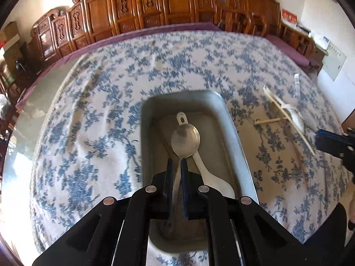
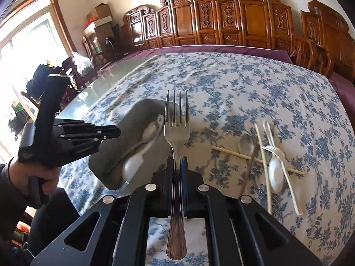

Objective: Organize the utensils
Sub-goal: 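Lower the steel spoon into the grey tray and open the left gripper, then lower the steel fork into the grey tray with the right gripper while the left gripper withdraws, then open the right gripper and move it back to the utensil pile, then grasp a white plastic fork from the pile with the right gripper, then grasp a wooden chopstick with the left gripper while the right gripper holds the plastic fork, then carry the wooden chopstick into the grey tray and open the left gripper, then lower the white plastic fork into the grey tray and open the right gripper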

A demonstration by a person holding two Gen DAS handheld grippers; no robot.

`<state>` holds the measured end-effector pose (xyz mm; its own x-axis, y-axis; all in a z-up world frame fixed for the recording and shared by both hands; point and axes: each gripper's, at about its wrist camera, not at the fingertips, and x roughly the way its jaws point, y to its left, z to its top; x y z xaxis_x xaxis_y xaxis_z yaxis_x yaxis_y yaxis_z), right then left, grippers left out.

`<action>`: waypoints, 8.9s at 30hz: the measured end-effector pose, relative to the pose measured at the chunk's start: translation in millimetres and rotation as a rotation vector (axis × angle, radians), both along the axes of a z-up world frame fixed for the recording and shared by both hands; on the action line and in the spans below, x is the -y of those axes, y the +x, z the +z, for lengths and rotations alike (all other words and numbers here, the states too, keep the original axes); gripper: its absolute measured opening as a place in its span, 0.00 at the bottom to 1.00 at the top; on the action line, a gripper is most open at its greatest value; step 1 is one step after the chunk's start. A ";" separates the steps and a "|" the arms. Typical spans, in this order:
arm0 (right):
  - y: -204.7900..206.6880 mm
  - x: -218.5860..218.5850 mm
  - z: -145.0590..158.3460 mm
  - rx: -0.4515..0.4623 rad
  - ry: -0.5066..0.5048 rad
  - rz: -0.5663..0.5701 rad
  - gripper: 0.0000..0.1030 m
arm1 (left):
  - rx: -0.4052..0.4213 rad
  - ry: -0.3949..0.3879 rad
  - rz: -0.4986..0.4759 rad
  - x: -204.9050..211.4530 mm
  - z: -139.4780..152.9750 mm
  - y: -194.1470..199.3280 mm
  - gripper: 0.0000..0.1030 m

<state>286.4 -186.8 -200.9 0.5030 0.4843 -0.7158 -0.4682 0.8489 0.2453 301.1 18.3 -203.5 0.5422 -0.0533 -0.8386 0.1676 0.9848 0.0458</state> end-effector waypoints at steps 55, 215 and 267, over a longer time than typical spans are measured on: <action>42.1 -130.0 -32.3 -0.103 -0.009 0.051 0.10 | 0.123 -0.037 0.070 -73.2 46.2 -45.4 0.06; -28.9 50.5 -14.1 0.000 -0.062 -0.020 0.05 | -0.033 -0.047 -0.038 30.2 -42.5 4.5 0.04; 17.8 -130.3 -33.9 -0.103 -0.068 0.046 0.09 | 0.134 -0.137 0.096 -76.1 3.5 -14.1 0.06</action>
